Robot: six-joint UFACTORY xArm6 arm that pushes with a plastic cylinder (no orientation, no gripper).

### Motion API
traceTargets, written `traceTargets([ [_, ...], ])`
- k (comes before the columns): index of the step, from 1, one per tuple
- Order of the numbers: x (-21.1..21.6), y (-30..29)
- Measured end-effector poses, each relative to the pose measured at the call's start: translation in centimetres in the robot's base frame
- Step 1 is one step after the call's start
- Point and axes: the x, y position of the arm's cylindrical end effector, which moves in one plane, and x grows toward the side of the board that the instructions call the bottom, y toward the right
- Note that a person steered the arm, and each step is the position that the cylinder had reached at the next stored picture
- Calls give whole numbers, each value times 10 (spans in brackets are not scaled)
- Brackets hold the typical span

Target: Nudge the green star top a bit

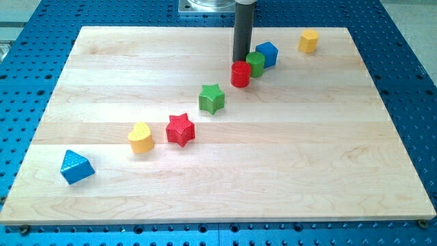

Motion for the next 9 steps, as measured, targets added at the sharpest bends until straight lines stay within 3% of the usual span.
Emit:
traceTargets([
  [2,6,-53],
  [4,90,-117],
  [5,131,-119],
  [6,144,-79],
  [7,140,-23],
  [8,140,-7],
  [9,133,-30],
])
